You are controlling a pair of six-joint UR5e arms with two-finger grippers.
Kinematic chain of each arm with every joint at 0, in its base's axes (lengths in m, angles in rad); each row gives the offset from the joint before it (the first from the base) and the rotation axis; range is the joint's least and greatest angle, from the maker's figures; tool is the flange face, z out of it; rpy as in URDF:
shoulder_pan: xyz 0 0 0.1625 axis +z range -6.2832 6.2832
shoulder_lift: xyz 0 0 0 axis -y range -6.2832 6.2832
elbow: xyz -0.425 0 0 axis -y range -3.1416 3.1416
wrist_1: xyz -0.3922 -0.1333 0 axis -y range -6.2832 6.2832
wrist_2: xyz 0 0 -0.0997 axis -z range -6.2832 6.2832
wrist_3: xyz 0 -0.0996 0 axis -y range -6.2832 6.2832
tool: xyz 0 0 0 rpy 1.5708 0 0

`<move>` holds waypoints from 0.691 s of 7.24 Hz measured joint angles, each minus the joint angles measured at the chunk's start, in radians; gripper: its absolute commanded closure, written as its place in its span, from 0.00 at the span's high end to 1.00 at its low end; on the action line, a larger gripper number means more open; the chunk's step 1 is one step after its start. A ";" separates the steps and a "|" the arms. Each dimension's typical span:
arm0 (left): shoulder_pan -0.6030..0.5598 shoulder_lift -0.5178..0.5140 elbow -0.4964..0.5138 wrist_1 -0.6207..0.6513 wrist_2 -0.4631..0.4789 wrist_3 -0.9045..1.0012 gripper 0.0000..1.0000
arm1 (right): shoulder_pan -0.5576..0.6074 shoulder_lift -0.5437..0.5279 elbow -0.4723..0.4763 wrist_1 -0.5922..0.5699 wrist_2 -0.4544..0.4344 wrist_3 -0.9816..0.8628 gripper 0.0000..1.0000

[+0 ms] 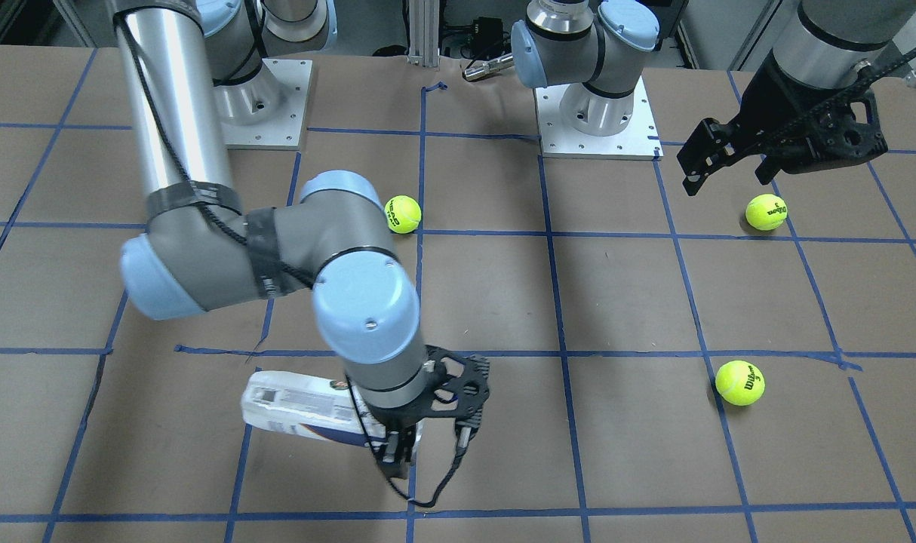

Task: Lift up tennis ball bucket
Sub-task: 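Carry the can with the right gripper toward the table center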

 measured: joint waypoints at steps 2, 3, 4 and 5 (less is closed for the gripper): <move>0.001 0.000 0.000 -0.001 0.000 0.000 1.00 | 0.065 0.002 0.079 -0.094 0.003 0.049 0.60; 0.002 0.000 0.000 -0.001 0.000 0.000 1.00 | 0.084 0.002 0.117 -0.150 0.003 0.063 0.59; 0.002 0.000 0.000 -0.001 0.000 0.000 1.00 | 0.097 0.002 0.139 -0.185 0.003 0.067 0.63; 0.002 0.000 0.000 -0.002 0.000 0.001 1.00 | 0.107 0.001 0.149 -0.209 0.000 0.066 0.75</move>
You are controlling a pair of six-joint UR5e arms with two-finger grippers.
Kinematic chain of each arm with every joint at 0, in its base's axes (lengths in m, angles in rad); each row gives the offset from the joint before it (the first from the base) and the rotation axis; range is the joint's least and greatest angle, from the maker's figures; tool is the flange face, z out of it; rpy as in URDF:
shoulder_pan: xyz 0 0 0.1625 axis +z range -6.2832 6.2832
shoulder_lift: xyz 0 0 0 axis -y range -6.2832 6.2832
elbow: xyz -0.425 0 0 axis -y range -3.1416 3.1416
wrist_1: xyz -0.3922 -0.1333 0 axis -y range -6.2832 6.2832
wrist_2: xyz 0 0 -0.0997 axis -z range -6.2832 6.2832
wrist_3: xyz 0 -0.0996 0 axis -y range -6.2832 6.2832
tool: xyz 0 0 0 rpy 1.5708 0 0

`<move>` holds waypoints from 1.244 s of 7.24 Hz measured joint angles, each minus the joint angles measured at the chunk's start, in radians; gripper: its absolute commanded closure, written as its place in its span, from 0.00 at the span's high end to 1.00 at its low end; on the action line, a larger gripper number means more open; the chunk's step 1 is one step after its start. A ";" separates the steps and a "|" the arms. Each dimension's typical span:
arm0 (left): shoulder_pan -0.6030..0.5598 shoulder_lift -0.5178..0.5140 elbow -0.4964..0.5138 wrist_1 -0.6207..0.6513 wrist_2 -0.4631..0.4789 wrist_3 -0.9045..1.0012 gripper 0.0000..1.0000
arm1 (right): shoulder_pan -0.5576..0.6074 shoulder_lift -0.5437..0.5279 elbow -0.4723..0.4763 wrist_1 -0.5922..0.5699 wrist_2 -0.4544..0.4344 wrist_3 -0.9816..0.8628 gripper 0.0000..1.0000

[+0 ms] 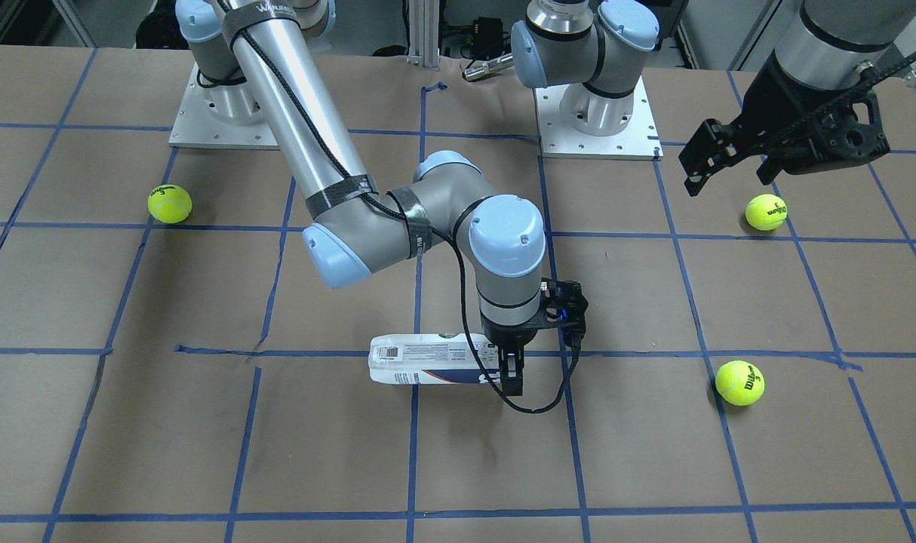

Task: Lift up tennis ball bucket
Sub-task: 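Carry the can with the right gripper toward the table center, then lay the can on its side and open the right gripper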

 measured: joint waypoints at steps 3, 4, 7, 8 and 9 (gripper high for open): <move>0.001 0.000 0.000 0.001 0.000 0.002 1.00 | 0.010 0.017 0.005 -0.072 -0.019 -0.034 1.00; 0.001 -0.002 0.000 0.003 -0.001 0.002 1.00 | 0.010 0.023 0.006 -0.078 -0.020 -0.030 0.99; 0.002 -0.010 0.000 -0.001 -0.006 0.001 1.00 | -0.015 -0.022 0.004 -0.080 0.032 0.009 0.95; 0.002 -0.015 0.000 0.000 -0.008 0.002 1.00 | -0.054 -0.072 0.003 -0.044 0.082 0.035 0.98; 0.003 -0.018 -0.001 0.002 -0.011 0.002 1.00 | -0.104 -0.135 0.004 0.036 0.108 0.048 0.98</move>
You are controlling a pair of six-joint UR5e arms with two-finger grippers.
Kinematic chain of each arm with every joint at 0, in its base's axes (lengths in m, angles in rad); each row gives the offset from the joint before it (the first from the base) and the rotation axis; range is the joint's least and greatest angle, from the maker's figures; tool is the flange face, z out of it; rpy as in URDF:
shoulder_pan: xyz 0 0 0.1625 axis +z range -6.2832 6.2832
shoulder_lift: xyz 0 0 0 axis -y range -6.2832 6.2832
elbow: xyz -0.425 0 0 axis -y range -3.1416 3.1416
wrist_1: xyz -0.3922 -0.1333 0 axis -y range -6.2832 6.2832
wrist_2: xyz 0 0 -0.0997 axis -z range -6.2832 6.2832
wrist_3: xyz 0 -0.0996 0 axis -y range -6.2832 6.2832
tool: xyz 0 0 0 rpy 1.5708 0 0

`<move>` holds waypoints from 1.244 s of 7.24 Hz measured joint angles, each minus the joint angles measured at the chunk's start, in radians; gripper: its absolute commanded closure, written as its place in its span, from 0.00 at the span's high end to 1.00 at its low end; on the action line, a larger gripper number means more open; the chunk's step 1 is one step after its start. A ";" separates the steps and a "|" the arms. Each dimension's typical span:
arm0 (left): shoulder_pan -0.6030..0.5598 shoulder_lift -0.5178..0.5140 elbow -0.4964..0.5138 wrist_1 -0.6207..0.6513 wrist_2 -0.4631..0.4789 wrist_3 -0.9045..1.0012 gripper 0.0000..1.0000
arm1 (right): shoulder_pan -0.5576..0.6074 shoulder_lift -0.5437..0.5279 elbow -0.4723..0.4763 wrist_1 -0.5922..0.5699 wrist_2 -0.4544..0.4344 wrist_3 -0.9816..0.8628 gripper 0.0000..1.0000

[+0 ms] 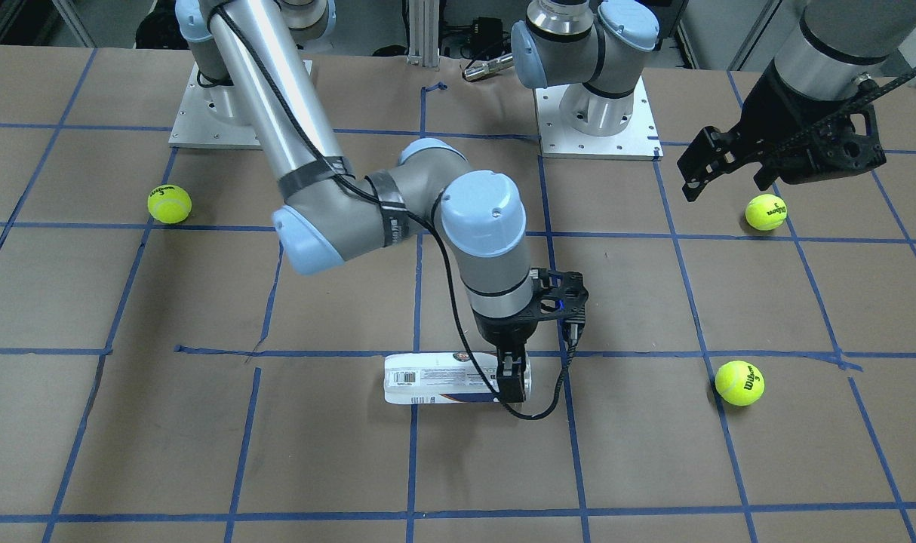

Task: Lift up tennis ball bucket
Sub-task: 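Lay the can on its side and open the right gripper, then reach the left gripper to the can's open end while the right arm withdraws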

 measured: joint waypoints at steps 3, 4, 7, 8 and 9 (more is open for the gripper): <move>0.000 -0.032 -0.022 0.039 -0.074 -0.005 1.00 | -0.271 -0.224 0.007 0.422 0.035 0.010 1.00; -0.003 -0.061 -0.050 0.113 -0.128 -0.005 1.00 | -0.363 -0.305 0.008 0.551 0.042 0.011 1.00; -0.013 -0.166 -0.160 0.364 -0.355 0.007 1.00 | -0.528 -0.473 0.008 0.788 -0.060 0.170 1.00; -0.014 -0.204 -0.177 0.403 -0.445 0.027 1.00 | -0.537 -0.496 0.008 0.806 -0.071 0.310 1.00; -0.019 -0.245 -0.189 0.430 -0.523 0.042 1.00 | -0.534 -0.504 0.010 0.791 -0.077 0.416 1.00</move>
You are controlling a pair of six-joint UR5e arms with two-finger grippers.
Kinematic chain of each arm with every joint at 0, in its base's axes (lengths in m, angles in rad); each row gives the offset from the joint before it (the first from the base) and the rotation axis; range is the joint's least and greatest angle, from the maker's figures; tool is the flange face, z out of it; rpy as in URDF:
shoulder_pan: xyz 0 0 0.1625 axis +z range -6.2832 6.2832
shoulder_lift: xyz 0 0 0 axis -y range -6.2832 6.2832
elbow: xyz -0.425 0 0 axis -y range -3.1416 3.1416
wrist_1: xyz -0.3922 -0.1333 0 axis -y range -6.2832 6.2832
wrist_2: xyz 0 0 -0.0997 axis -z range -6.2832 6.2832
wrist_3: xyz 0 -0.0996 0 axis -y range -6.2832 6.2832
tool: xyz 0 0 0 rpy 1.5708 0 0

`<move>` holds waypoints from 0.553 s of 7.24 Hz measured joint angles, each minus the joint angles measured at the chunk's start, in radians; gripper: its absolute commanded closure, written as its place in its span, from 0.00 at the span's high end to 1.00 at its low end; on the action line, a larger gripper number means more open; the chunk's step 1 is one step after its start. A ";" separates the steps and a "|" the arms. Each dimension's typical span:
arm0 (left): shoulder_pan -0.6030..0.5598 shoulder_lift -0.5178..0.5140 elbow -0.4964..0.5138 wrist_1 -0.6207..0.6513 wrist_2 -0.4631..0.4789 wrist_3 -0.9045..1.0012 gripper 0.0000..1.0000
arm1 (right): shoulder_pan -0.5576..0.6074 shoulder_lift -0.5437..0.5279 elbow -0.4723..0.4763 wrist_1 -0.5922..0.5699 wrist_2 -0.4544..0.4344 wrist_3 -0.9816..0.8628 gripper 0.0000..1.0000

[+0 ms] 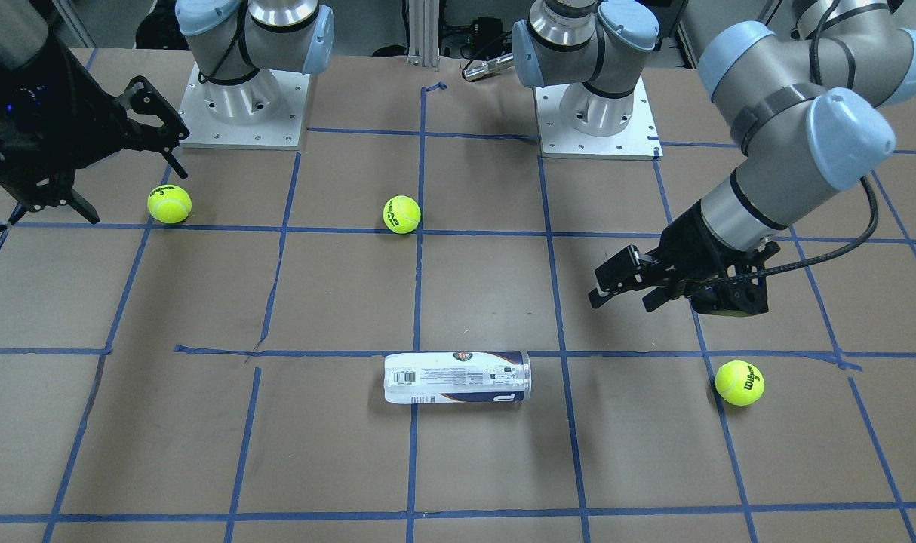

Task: Lift up tennis ball bucket
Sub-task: 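Reach the left gripper to the can's open end while the right arm withdraws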

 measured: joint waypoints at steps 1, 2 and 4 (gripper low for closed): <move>-0.014 -0.048 -0.012 0.042 -0.051 0.010 1.00 | 0.018 -0.005 0.000 -0.035 -0.009 0.096 1.00; -0.035 -0.093 -0.023 0.097 -0.072 0.018 1.00 | 0.045 -0.004 0.001 -0.063 -0.023 0.203 1.00; -0.064 -0.173 -0.033 0.177 -0.136 0.025 1.00 | 0.085 0.002 0.005 -0.103 -0.054 0.356 1.00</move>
